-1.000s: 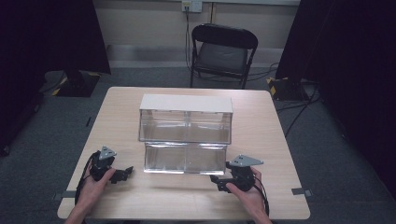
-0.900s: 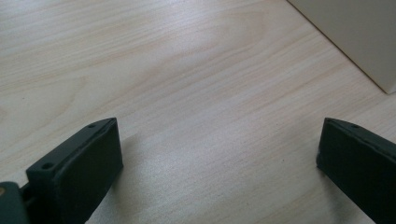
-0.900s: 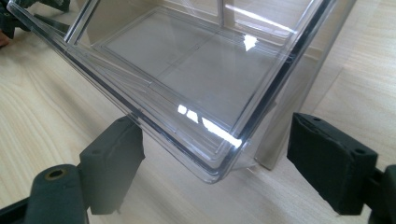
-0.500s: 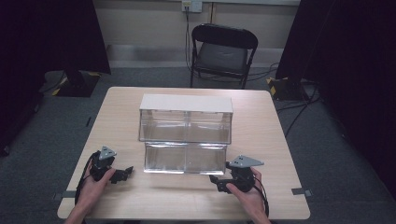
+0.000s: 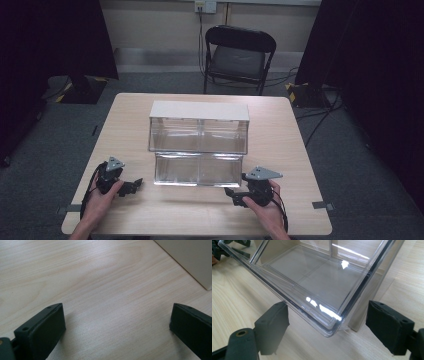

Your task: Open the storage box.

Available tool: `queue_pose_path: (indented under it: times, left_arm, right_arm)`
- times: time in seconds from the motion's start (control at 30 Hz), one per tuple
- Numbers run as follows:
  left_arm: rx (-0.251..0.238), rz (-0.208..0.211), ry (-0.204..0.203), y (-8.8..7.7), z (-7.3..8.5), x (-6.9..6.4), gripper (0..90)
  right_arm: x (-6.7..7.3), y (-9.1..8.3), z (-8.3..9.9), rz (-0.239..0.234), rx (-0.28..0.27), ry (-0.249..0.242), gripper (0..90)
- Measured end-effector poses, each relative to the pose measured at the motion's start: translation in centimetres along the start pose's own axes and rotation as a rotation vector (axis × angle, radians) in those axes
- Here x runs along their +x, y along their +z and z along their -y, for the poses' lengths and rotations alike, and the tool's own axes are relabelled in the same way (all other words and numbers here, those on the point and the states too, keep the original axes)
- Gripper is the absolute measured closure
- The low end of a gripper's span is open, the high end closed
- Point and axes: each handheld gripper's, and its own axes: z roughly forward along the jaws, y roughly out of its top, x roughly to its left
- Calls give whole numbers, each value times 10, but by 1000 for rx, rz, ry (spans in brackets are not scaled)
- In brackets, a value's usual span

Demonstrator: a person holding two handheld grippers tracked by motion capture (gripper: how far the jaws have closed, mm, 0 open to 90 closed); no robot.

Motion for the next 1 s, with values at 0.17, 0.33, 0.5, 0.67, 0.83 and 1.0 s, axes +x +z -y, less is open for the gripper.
queue_pose_path:
  times: [0.17, 0.33, 0.5, 0.67, 0.83, 1.0]
  left_arm:
    - [1, 1, 2, 0, 0, 0, 0]
    - [0, 0, 0, 0, 0, 0, 0]
    - [0, 1, -1, 0, 0, 0, 0]
    - [0, 1, 0, 0, 0, 0, 0]
    - [0, 1, -1, 0, 0, 0, 0]
    - [0, 0, 0, 0, 0, 0, 0]
  right_arm:
    - [2, -4, -2, -17, -10, -2, 166]
    - [1, -3, -1, -20, -11, 0, 166]
    - [1, -5, -2, -26, -19, -1, 164]
    - [2, -6, -3, -29, -23, -1, 164]
    - [3, -7, -4, -34, -26, -1, 163]
    - [4, -8, -5, -39, -32, -3, 161]
